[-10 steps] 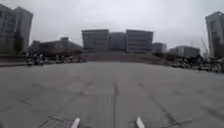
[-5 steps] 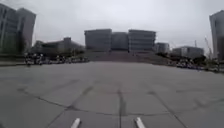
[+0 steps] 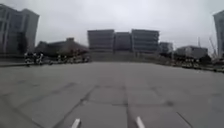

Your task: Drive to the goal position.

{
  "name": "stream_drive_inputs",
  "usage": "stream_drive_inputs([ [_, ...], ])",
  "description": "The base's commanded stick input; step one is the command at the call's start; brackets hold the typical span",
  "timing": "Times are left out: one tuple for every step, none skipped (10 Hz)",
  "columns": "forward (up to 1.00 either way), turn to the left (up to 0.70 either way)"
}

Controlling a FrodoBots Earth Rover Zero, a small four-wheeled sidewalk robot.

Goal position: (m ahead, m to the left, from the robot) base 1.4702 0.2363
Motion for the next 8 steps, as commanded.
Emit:
stream_drive_inputs([
  [1.0, 0.02],
  [1.0, 0.02],
  [1.0, 0.02],
  [1.0, 0.02],
  [1.0, 0.02],
  [1.0, 0.0],
  [1.0, -0.04],
  [1.0, -0.12],
])
